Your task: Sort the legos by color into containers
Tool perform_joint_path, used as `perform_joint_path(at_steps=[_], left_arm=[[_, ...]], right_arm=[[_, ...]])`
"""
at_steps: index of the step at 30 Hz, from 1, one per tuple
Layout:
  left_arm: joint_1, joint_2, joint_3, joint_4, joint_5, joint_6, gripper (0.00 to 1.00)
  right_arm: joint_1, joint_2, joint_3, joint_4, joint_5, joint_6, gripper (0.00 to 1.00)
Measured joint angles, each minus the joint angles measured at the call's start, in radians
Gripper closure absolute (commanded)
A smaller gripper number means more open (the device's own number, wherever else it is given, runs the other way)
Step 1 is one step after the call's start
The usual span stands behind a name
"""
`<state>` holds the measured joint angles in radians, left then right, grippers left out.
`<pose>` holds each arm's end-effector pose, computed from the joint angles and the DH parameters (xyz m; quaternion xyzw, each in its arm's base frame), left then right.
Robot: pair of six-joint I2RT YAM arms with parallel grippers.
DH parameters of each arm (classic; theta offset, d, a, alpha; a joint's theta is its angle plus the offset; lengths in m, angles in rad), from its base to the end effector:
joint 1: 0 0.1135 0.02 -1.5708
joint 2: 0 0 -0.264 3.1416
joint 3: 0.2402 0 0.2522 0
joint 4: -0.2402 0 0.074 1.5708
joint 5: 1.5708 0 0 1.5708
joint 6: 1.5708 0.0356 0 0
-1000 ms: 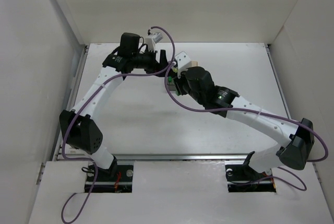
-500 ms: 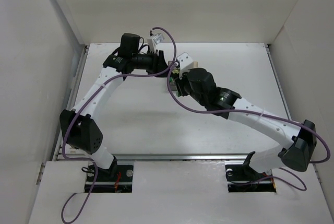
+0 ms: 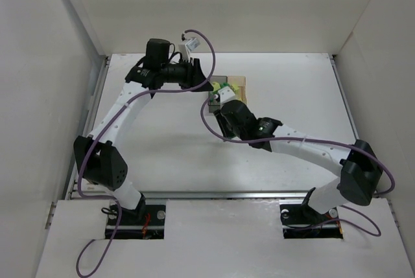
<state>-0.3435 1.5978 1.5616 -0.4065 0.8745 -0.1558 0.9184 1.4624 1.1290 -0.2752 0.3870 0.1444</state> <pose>0.3313 -0.1475 0.3870 0.2971 0.7410 -0.4664 0.3809 0.2112 0.2543 0.2913 -0.2459 0.8392 0.0832 0.4779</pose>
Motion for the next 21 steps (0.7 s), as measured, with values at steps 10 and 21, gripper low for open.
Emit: perform_joint_path(at_steps=[10, 21], left_arm=[[-0.002, 0.1, 0.072, 0.032, -0.031, -0.007, 1.0], [0.026, 0.103, 0.042, 0.012, -0.126, 0.034, 1.0]], right_arm=[[-0.026, 0.032, -0.014, -0.061, 0.004, 0.093, 1.0], [-0.179, 0.182, -0.018, -0.098, -0.134, 0.152, 0.99]])
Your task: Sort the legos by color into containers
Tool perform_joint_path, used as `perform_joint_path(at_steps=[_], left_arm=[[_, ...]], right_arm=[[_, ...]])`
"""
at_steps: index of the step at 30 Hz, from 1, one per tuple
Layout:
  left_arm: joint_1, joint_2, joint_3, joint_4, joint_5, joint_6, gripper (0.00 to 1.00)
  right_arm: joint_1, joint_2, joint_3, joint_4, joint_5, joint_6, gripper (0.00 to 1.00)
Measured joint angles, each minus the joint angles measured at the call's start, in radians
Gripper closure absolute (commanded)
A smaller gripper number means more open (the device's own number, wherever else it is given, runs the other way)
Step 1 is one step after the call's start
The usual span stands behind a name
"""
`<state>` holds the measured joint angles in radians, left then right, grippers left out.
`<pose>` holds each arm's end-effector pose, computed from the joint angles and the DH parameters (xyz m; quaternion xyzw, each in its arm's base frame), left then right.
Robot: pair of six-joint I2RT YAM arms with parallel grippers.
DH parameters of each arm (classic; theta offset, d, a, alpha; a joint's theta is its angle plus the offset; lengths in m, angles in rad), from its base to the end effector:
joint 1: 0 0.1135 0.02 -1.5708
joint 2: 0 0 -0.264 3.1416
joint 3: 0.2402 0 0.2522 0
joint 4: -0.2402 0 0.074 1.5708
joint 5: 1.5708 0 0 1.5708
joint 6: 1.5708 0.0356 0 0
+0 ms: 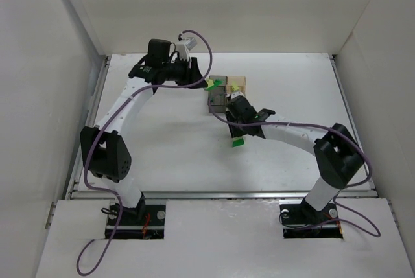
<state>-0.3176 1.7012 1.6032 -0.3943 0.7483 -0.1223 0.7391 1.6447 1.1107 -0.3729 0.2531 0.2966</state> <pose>0.3650 -0.1455 0.3637 0.2647 0.7766 -0.4103 0.3980 0.2630 0.2276 0.2183 -0.1657 0.9240 0.0563 0.3400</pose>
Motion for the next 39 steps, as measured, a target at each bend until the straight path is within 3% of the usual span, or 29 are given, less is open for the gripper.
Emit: perform_joint_path(at_steps=[3, 5, 6, 7, 10, 14, 21, 26, 33, 39], left_arm=[[0.005, -0.03, -0.028, -0.009, -0.032, 0.024, 1.0], [0.006, -0.042, -0.033, -0.015, -0.044, 0.039, 1.0], [0.006, -0.047, -0.034, -0.017, -0.049, 0.045, 1.0], [0.006, -0.052, -0.037, -0.017, -0.055, 0.052, 1.0], [0.006, -0.066, -0.048, -0.023, -0.073, 0.071, 1.0], [0.006, -0.069, -0.054, -0.031, -0.094, 0.089, 1.0], [0.006, -0.069, -0.055, -0.039, -0.139, 0.158, 1.0], [-0.003, -0.081, -0.058, -0.048, -0.21, 0.309, 1.0], [-0.067, -0.186, -0.134, -0.044, -0.23, 0.515, 1.0], [-0.08, -0.231, -0.146, -0.03, -0.204, 0.567, 1.0]], right_arm=[[-0.003, 0.053, 0.003, -0.021, -0.004, 0.011, 0.95], [-0.003, 0.089, 0.01, -0.031, -0.012, 0.014, 0.85], [-0.003, 0.097, 0.017, -0.031, -0.016, 0.013, 0.76], [-0.003, 0.097, 0.023, -0.03, -0.025, 0.014, 0.52], [-0.003, 0.097, 0.026, -0.027, -0.047, 0.014, 0.19], [-0.01, 0.073, 0.026, -0.038, -0.078, 0.009, 0.09], [-0.12, -0.155, 0.123, -0.116, -0.124, 0.068, 0.05], [-0.25, -0.243, 0.245, -0.014, -0.302, 0.184, 0.06], [-0.281, -0.037, 0.323, 0.122, -0.658, 0.302, 0.11], [-0.283, 0.085, 0.368, 0.12, -0.812, 0.333, 0.16]])
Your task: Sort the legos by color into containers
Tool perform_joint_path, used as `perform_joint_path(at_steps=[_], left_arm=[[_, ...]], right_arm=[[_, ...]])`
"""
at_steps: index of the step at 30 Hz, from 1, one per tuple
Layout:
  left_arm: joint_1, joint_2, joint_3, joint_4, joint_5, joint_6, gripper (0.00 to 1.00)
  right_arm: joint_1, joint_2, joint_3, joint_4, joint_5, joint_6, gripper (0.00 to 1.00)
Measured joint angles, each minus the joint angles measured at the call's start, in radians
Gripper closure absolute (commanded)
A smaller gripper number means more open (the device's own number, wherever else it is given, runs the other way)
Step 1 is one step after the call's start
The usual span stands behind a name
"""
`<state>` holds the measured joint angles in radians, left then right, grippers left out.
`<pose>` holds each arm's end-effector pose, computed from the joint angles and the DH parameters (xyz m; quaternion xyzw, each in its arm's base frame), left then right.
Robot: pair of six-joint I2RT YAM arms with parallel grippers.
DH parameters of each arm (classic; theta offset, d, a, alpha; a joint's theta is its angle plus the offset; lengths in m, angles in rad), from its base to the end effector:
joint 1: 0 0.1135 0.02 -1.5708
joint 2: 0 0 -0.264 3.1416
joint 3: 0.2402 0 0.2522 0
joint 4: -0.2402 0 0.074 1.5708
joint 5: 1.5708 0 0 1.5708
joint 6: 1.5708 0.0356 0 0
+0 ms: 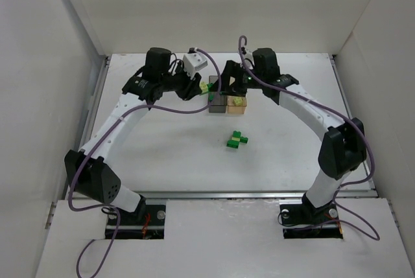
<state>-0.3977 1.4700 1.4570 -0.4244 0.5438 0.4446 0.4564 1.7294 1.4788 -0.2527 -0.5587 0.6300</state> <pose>0.3006 -0.1463 0.3887 0.4638 0.6827 -0.2144 0.5223 0.3554 0.1955 0.3213 -0.0680 0.8366 0.4560 0.2960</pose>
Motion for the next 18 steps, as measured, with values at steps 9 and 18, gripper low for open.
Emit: perform_joint_path(at_steps=[9, 18], left_arm=[[-0.005, -0.005, -0.037, 0.009, 0.029, 0.019, 1.0], [-0.006, -0.007, -0.038, 0.024, 0.032, 0.011, 1.0]], right_arm=[[-0.008, 0.003, 0.063, 0.05, -0.121, 0.022, 0.49], [-0.017, 0.045, 0.051, 0.06, -0.15, 0.039, 0.48]])
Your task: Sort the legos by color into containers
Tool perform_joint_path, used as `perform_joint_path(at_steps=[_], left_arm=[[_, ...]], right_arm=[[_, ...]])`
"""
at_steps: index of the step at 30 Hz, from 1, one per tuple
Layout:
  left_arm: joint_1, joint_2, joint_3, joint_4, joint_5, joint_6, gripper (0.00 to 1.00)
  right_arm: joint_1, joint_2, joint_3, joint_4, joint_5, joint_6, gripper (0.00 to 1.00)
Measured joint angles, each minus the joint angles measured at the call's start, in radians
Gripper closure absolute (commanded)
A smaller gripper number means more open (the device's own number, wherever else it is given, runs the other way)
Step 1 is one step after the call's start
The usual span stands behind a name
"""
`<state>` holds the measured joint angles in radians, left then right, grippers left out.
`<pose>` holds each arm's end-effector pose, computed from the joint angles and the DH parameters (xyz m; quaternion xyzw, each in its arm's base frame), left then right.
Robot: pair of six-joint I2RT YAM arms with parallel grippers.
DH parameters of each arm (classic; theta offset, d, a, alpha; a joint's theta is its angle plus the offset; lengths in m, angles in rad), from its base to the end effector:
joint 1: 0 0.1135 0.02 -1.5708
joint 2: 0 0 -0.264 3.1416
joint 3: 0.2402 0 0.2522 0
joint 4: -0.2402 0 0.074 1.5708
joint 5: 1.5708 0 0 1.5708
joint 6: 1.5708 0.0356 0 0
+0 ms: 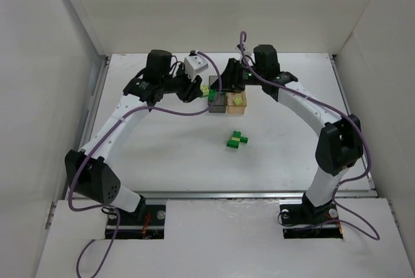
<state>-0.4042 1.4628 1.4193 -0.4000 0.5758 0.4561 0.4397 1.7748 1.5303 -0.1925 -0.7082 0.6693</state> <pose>0.2983 -0.1487 0.3807 0.4759 0.6734 -0.2266 0.5183 0.3677 0.1986 0.3282 -0.0943 0.8074 0.5139 0.2742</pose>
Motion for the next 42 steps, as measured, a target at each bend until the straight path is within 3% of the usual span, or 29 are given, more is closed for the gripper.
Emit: perform_joint_path(at_steps=[15, 19, 24, 28, 36, 39, 41, 42], left_arm=[[0.0, -0.026, -0.013, 0.02, 0.018, -0.013, 1.0], [0.0, -0.026, -0.021, 0.021, 0.019, -0.016, 1.0], [0.0, -0.032, -0.034, 0.036, 0.022, -0.02, 1.0], [-0.003, -0.042, -0.039, 0.056, 0.03, -0.027, 1.0], [-0.004, -0.047, -0.065, 0.068, 0.026, -0.031, 1.0], [-0.004, -0.049, -0.077, 0.068, 0.016, -0.026, 1.0], [-0.004, -0.05, -0.089, 0.065, 0.009, -0.022, 1.0], [-0.004, -0.052, -0.096, 0.064, 0.005, -0.02, 1.0]], right_arm=[[-0.014, 0.016, -0.009, 0.0, -0.05, 0.01, 0.5], [-0.013, 0.034, -0.009, 0.002, -0.072, 0.02, 0.62], [-0.014, 0.059, -0.004, 0.026, -0.108, 0.036, 0.9], [-0.011, 0.082, -0.003, 0.052, -0.142, 0.055, 1.0], [0.002, 0.084, -0.005, 0.103, -0.204, 0.064, 1.0], [-0.001, 0.083, -0.021, 0.117, -0.202, 0.068, 0.83], [-0.005, 0.076, -0.047, 0.121, -0.199, 0.074, 0.62], [-0.009, 0.073, -0.062, 0.122, -0.198, 0.076, 0.56]])
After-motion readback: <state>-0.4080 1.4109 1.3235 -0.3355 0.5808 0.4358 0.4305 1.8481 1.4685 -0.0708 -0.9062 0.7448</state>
